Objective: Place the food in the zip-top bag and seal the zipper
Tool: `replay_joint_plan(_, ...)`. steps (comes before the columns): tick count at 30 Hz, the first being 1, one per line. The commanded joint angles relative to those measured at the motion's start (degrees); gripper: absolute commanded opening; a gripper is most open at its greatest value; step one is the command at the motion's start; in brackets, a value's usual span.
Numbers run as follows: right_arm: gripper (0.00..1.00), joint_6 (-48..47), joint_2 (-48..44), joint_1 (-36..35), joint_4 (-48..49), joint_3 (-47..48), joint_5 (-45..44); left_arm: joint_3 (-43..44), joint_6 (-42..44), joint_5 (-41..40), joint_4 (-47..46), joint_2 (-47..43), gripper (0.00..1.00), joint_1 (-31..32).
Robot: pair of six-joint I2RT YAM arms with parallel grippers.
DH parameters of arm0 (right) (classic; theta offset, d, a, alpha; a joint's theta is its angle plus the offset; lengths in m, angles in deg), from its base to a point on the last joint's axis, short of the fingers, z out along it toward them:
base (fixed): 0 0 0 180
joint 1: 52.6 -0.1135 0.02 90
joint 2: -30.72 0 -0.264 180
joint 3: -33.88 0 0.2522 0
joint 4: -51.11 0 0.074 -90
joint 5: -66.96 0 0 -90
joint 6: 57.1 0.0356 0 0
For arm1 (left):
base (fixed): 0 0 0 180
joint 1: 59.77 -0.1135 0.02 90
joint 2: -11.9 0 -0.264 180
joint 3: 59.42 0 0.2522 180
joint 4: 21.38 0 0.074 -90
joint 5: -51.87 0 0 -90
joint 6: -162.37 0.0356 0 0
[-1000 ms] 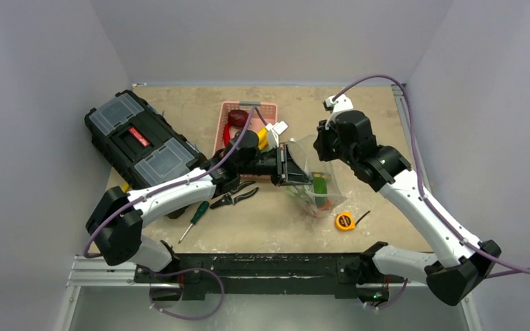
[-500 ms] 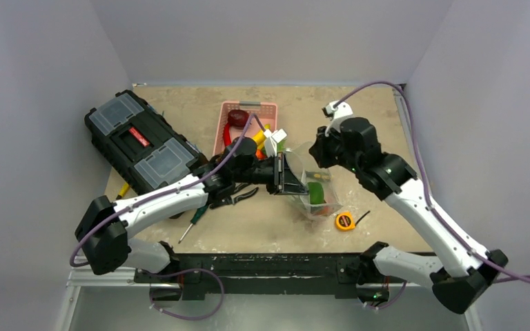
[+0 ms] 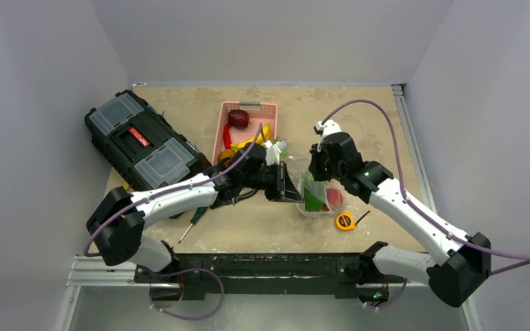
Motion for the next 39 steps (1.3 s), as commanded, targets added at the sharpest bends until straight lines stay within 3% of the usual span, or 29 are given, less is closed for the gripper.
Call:
replay_joint_plan(1,0.0,-0.3,-7.97,-0.27,-1.68,7.78,-4.0,8.59,2.61,2.33,-1.2,-5.2,0.0,0.78)
replay_joint_plan(6,0.0,0.3,-11.1,-0.25,-4.5,11.25,-2.56,7.26,2.45,1.18,-0.75,-6.27,0.0,0.72)
replay_joint_plan(14,0.0,1.69,-5.56,-0.26,4.78,-2.1,-4.11,0.48,0.42,0.84,-4.29,0.15,0.0,0.21)
replay_joint_plan(18,0.0,1.22,-4.33,-0.28,2.29,-0.01,-4.89,2.38,0.37,1.71,-5.19,-0.86,0.0,-0.13)
replay_joint_plan(25,0.0,0.97,-11.55,-0.22,-1.05,6.43,-1.95,8.09,2.65,0.52,-0.52,-8.17,0.0,0.06)
replay_joint_plan(29,0.0,1.78,-14.07,-0.28,-0.85,5.89,-1.05,6.25,3.26,-1.63,0.67,-10.85,0.0,0.05)
replay_joint_plan(37,0.0,1.79,-12.05,-0.22,0.7,1.71,-3.05,1.27,3.65,-1.69,0.55,-6.69,0.0,-0.81)
replay_joint_plan(39,0.0,1.64,-13.45,-0.21,0.68,1.83,-3.71,1.46,4.72,-1.73,0.91,-7.11,0.06,-1.23)
